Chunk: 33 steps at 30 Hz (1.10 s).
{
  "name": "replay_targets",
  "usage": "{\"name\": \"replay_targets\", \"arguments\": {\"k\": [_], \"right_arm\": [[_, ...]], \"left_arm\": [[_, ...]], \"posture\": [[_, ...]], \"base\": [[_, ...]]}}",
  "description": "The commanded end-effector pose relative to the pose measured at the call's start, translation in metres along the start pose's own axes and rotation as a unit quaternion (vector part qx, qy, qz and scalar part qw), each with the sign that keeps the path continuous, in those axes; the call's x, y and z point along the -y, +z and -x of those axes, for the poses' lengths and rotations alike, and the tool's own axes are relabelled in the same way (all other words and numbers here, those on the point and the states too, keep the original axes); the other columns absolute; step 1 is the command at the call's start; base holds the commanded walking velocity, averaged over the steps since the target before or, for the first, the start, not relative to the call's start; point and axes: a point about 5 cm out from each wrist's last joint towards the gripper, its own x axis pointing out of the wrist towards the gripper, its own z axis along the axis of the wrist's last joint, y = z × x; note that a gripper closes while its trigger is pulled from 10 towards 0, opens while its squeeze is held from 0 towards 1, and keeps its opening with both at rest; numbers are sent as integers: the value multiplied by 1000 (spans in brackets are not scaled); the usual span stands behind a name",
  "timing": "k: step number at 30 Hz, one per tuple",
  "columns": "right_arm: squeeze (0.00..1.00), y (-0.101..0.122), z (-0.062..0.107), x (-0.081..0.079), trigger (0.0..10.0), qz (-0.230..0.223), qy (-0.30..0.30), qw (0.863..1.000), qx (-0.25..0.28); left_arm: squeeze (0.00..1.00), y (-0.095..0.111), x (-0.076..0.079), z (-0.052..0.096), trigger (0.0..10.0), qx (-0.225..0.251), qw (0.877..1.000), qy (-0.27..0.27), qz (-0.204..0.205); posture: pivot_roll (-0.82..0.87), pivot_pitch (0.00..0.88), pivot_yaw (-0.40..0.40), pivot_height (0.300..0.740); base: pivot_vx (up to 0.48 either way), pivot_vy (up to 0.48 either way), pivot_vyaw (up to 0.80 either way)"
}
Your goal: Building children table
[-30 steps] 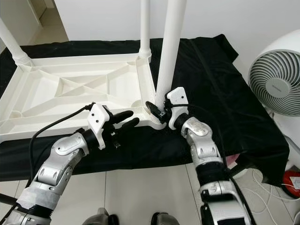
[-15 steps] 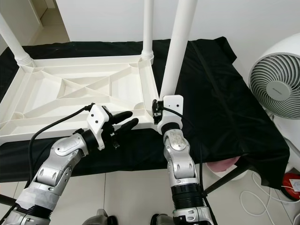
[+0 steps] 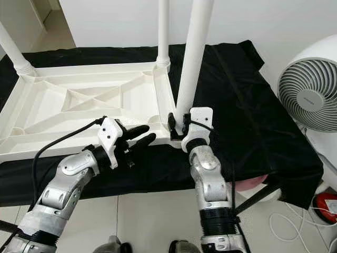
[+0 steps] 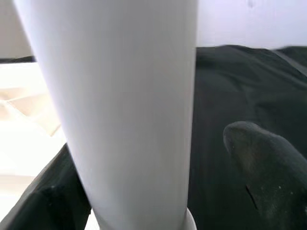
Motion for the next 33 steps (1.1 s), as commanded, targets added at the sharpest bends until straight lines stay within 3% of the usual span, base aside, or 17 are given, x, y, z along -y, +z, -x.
{"name": "replay_targets", "arguments": {"k": [1,2,3,9,11,14,18,19,21,22,25,31,33], "right_arm": [[0,6,0,7,10000,18,68,997,7],[0,6,0,7,10000,18,68,997,7],[0,9,0,14,10000,37,137,990,4],[0,9,-4,20,10000,67,201,977,-6],[0,8,-9,23,10000,76,245,966,-15],[0,6,-18,15,10000,98,310,946,-23],[0,3,-21,13,10000,105,322,941,-31],[0,0,-23,11,6039,103,332,937,-37],[0,0,-23,11,6039,103,332,937,-37],[0,-4,-25,9,0,103,349,930,-45],[0,-10,-26,9,0,102,372,921,-58],[0,-12,-26,14,0,97,371,922,-57],[0,-12,-25,17,0,87,359,928,-51]], "left_arm": [[0,-1,1,-1,10000,-2,1000,-5,0],[0,-1,1,-1,10000,-2,1000,-5,0],[0,-1,0,-2,10000,-2,1000,-6,0],[0,-1,0,-4,10000,-1,1000,-10,-1],[0,0,0,-5,10000,0,1000,-12,-1],[0,2,-1,-5,10000,1,1000,-13,-3],[0,2,-1,-5,10000,1,1000,-13,-3],[0,1,0,-5,10000,0,1000,-13,-3],[0,1,0,-5,10000,0,1000,-13,-3],[0,1,0,-5,10000,0,1000,-13,-3],[0,2,0,-4,10000,1,1000,-13,-3],[0,2,1,-5,10000,1,1000,-13,-2],[0,1,2,-5,10000,2,1000,-13,0]], "posture": [[-114,56,34,740],[-114,56,34,740],[-117,54,37,740],[-120,54,45,740],[-118,52,47,740],[-107,48,48,740],[-107,48,48,740],[-104,47,49,740],[-104,47,49,740],[-99,48,48,740],[-95,49,44,740],[-100,57,41,740],[-104,61,39,740]], "base": [[0,0,0],[0,0,0],[0,0,0],[0,0,0],[0,0,0],[0,0,0],[0,0,0],[0,0,0],[0,0,0],[0,0,0],[0,0,0],[0,0,0],[0,0,0]]}}
